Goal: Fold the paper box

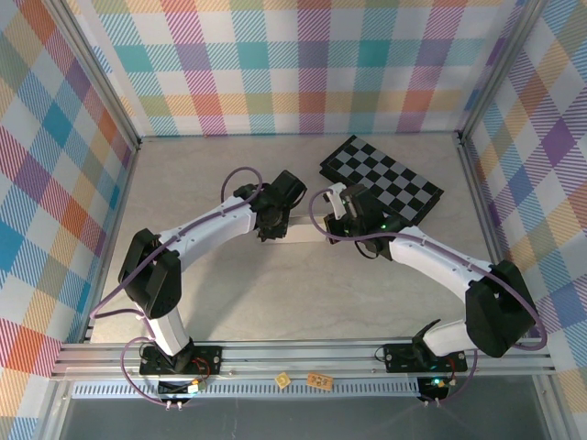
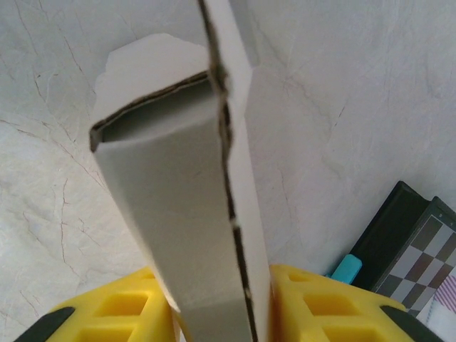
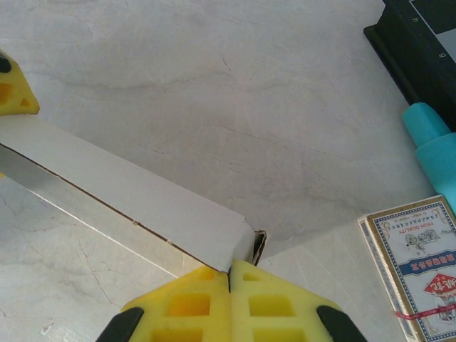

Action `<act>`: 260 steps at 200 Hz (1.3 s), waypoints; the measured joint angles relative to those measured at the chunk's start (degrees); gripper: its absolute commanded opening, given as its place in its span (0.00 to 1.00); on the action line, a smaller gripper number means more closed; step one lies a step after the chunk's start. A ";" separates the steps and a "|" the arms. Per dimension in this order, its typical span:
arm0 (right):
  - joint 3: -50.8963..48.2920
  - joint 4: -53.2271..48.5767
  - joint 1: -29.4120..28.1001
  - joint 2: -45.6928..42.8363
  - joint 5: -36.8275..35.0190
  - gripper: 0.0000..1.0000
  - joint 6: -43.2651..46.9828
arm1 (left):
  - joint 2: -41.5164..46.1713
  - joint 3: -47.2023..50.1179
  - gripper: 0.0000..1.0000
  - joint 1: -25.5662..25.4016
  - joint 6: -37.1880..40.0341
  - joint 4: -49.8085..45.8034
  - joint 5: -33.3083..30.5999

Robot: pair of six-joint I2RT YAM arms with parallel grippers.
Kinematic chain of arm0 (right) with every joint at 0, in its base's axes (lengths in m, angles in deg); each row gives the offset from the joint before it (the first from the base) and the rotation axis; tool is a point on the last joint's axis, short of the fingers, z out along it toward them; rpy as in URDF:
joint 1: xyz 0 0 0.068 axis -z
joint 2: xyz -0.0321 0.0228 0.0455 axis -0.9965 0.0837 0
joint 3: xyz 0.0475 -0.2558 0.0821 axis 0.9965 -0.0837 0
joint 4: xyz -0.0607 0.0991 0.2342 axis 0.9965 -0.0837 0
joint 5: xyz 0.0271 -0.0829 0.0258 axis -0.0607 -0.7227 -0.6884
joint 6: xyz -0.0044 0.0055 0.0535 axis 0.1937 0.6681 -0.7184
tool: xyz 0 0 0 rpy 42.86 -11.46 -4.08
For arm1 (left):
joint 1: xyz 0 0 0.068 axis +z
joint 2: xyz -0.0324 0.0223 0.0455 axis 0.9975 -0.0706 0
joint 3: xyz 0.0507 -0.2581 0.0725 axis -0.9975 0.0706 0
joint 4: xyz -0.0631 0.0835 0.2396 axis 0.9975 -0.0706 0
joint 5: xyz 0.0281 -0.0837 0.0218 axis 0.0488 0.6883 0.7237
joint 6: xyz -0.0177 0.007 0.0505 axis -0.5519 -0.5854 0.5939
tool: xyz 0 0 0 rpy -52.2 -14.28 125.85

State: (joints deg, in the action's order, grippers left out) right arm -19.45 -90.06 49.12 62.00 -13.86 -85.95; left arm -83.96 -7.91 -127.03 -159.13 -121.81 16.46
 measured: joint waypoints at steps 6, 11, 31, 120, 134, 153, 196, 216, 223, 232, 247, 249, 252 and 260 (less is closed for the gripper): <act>0.00 0.00 0.00 0.00 0.00 0.05 -0.22 | 0.00 0.00 0.34 0.00 0.00 0.00 0.00; 0.00 0.00 0.00 -0.02 0.00 0.06 -0.44 | 0.00 0.00 0.34 0.00 0.00 0.00 0.00; 0.00 -0.15 0.00 -0.07 0.04 0.11 -1.29 | 0.00 0.00 0.33 0.02 0.00 0.02 0.02; 2.23 -12.26 -0.22 -6.80 1.92 0.55 -22.23 | -0.07 0.02 0.31 0.92 0.00 0.07 0.00; 3.85 -13.46 -0.22 -7.56 1.92 0.60 -28.46 | -0.11 0.02 0.31 1.07 0.00 0.11 0.00; 5.46 -14.05 -0.22 -8.20 1.92 0.62 -37.86 | -0.13 0.02 0.31 1.11 0.00 0.11 0.00; 9.90 -14.36 0.48 -3.98 5.29 0.67 -56.87 | -0.13 0.02 0.29 1.11 0.00 0.11 0.00; 8.68 -12.46 0.87 -2.27 8.07 0.69 -65.83 | -0.13 0.02 0.29 1.14 0.00 0.11 0.00; 7.78 -11.47 1.01 -2.08 8.81 0.69 -68.57 | -0.13 0.02 0.28 1.14 0.00 0.11 0.00; 6.75 -10.60 1.25 -1.92 9.68 0.69 -71.43 | -0.13 0.02 0.28 1.16 0.00 0.11 0.00; 4.85 -8.83 1.77 -1.90 11.32 0.69 -75.65 | -0.13 0.02 0.27 1.16 0.00 0.13 0.00; 4.55 -8.41 1.86 -1.90 11.56 0.69 -76.06 | -0.13 0.02 0.27 1.16 0.00 0.13 0.00; 4.15 -8.04 2.01 -1.90 11.78 0.69 -76.76 | -0.13 0.02 0.27 1.16 0.00 0.13 0.00; 2.99 -6.93 2.43 -1.90 12.61 0.68 -78.31 | -0.13 0.02 0.27 1.16 0.00 0.13 0.00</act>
State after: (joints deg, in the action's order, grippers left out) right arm -16.45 -96.99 51.55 60.10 -1.25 -164.27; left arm -84.09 -7.89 -125.87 -159.13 -121.68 16.46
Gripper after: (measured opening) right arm 0.690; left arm 0.277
